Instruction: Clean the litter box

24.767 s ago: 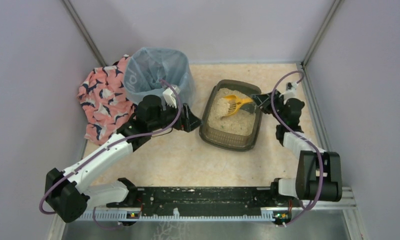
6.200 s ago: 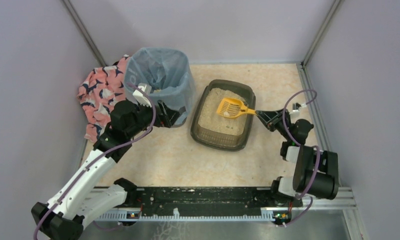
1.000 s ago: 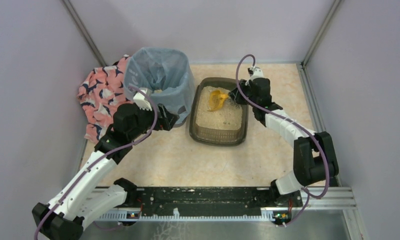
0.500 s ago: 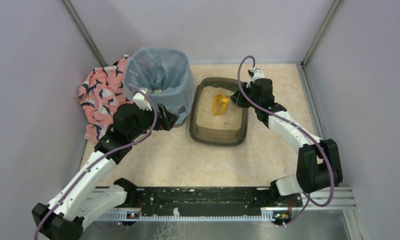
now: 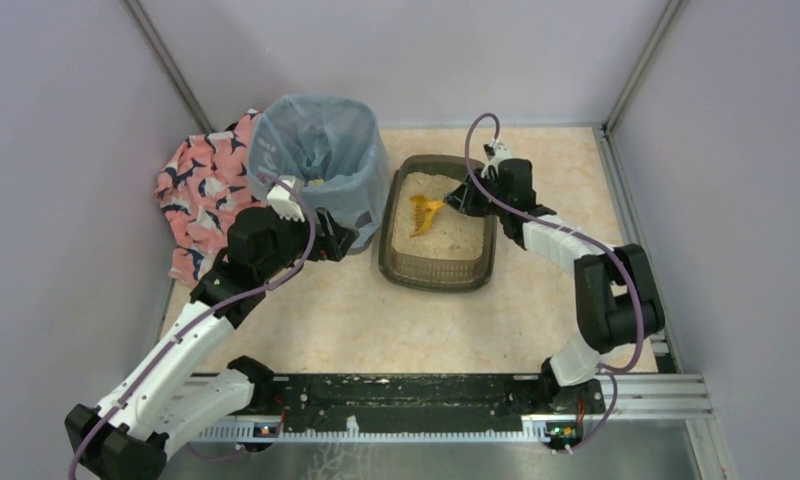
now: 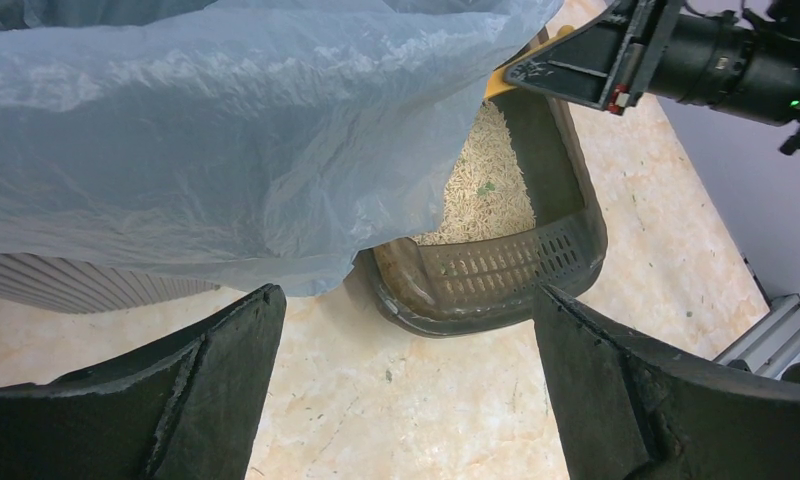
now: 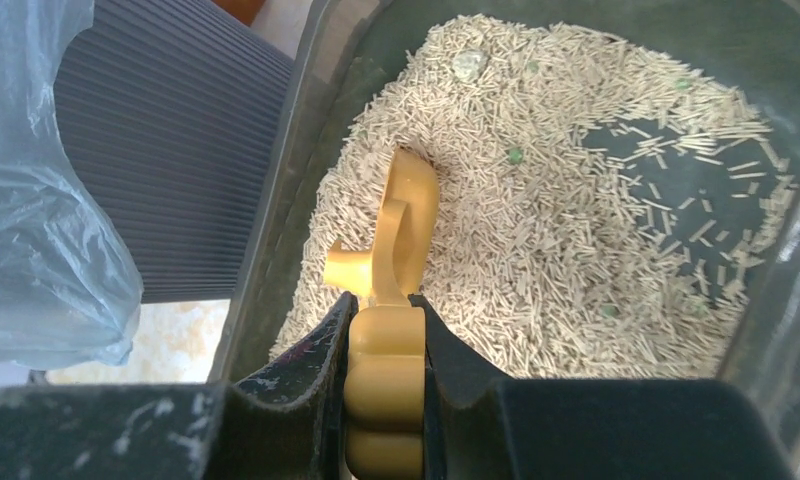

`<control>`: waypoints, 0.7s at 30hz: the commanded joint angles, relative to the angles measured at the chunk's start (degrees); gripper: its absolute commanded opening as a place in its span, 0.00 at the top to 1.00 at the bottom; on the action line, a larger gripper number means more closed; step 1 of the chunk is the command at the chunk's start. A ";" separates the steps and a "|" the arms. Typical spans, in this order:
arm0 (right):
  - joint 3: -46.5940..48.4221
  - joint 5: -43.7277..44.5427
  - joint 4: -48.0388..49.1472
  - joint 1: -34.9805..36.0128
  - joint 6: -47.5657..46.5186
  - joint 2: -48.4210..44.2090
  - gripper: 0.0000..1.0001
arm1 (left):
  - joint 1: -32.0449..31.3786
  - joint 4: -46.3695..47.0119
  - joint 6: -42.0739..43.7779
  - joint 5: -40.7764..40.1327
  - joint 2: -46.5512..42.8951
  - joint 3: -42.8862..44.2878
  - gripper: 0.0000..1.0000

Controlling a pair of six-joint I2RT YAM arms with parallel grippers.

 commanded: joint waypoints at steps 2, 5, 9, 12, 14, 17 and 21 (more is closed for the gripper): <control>-1.98 -10.80 6.22 1.23 6.38 7.73 1.00 | 0.33 -0.11 0.37 -1.03 -1.08 -0.17 0.01; -3.26 -12.43 9.28 1.11 8.68 8.26 1.00 | 0.28 -0.13 0.36 -1.23 -1.08 -0.25 0.01; -5.65 -13.68 11.81 -0.44 10.79 6.63 1.00 | 0.30 0.16 0.36 -0.76 -0.83 -0.17 0.01; -9.03 -17.26 17.72 -3.50 15.13 5.25 1.00 | 0.28 0.45 0.27 -0.41 -0.65 -0.17 0.01; -11.69 -20.78 24.29 -5.84 19.82 5.13 1.00 | 0.33 0.57 0.18 -0.25 -0.62 -0.21 0.01; -13.88 -23.33 29.71 -7.79 23.47 4.87 1.00 | 0.28 0.78 0.02 -0.07 -0.69 -0.34 0.01; -14.65 -24.14 32.12 -8.00 24.71 4.53 1.00 | 0.36 0.78 0.01 0.01 -0.61 -0.35 0.01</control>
